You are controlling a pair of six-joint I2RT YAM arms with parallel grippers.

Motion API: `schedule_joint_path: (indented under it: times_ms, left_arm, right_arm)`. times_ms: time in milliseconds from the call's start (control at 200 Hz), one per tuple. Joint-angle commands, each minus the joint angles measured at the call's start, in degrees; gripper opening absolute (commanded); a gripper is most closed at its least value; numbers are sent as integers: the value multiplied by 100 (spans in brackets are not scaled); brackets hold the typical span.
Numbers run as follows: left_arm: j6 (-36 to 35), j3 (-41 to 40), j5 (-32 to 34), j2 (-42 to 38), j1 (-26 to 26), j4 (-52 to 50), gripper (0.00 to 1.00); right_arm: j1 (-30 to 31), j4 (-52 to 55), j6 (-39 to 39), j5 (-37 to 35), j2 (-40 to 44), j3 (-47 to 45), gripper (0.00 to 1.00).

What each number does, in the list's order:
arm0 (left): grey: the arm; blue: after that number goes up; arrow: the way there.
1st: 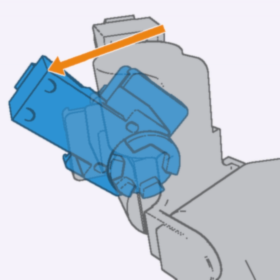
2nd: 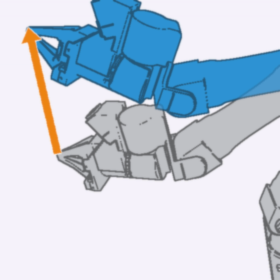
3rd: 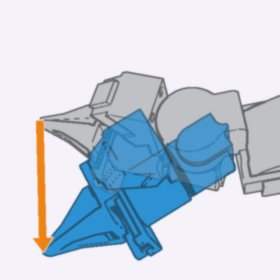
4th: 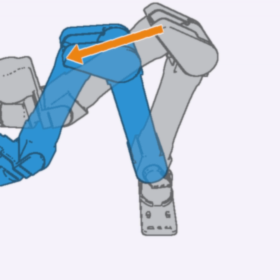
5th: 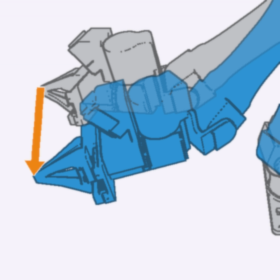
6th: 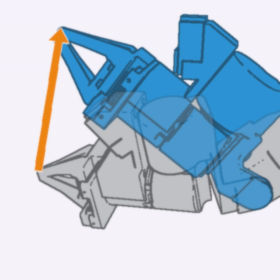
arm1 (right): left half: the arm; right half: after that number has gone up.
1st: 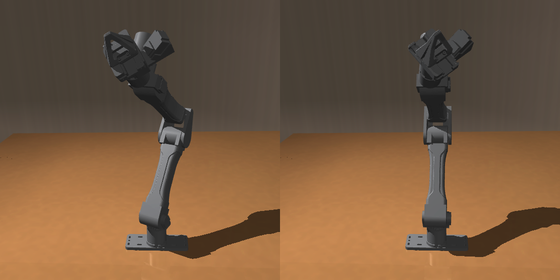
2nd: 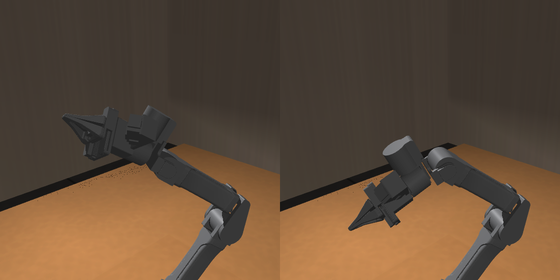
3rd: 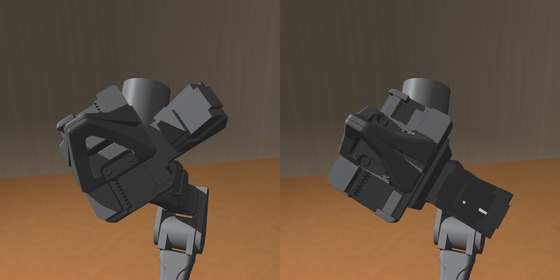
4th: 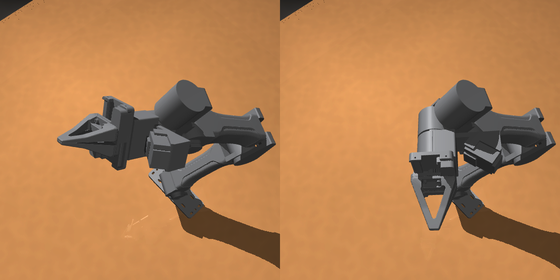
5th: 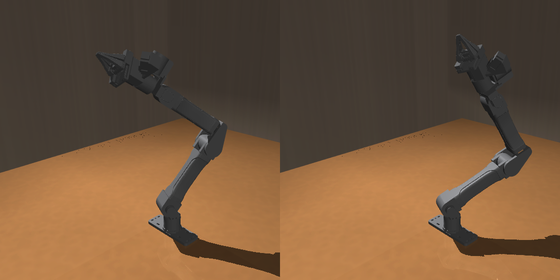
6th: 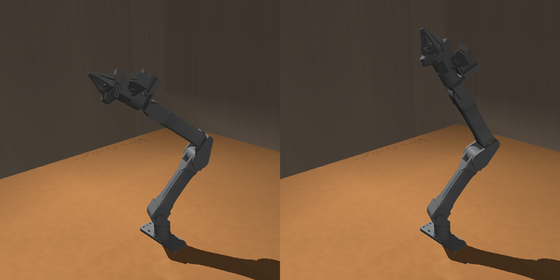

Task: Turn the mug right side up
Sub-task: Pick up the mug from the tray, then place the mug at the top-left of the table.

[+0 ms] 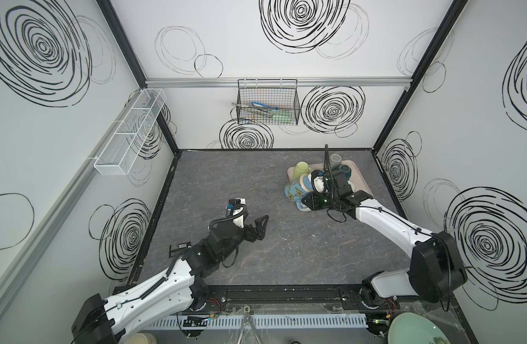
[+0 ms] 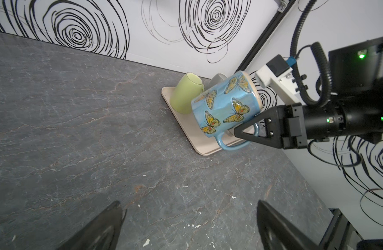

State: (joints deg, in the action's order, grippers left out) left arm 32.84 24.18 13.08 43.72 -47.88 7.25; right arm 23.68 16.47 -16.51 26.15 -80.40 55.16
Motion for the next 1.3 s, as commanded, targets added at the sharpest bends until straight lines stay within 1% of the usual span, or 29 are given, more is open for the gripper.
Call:
schedule_joint_path:
  times_ms: [0,80,260,395,540,790,1001,1296]
  left_arm:
    - [114,253,247,-8,-278,-36,98]
    - [82,313,311,20,-409,-67,98]
    - [160,438,188,194,-477,-35,97]
    - [248,464,42,297,-510,57,97]
    - [315,492,-29,325,-503,64,97]
    - [350,576,-308,306,-295,46,96]
    - [447,595,-826,594,-117,399,96]
    - [591,763,-962,991,-75,880,96]
  right_arm:
    - [31,-838,-88,66,376,228,3]
    - [32,-1021,-146,18,534,153,3]
    - [20,-1189,-203,81,721,88,3]
    - [-6,-1288,-236,225,826,-3,3]
    - [-79,-1707,-511,579,985,-280,2]
    - [-190,-2325,-932,1277,1179,-670,3]
    - [-208,-2702,-1189,1518,1280,-845,3]
    - [-194,-3495,-1888,1940,1411,-1087,3]
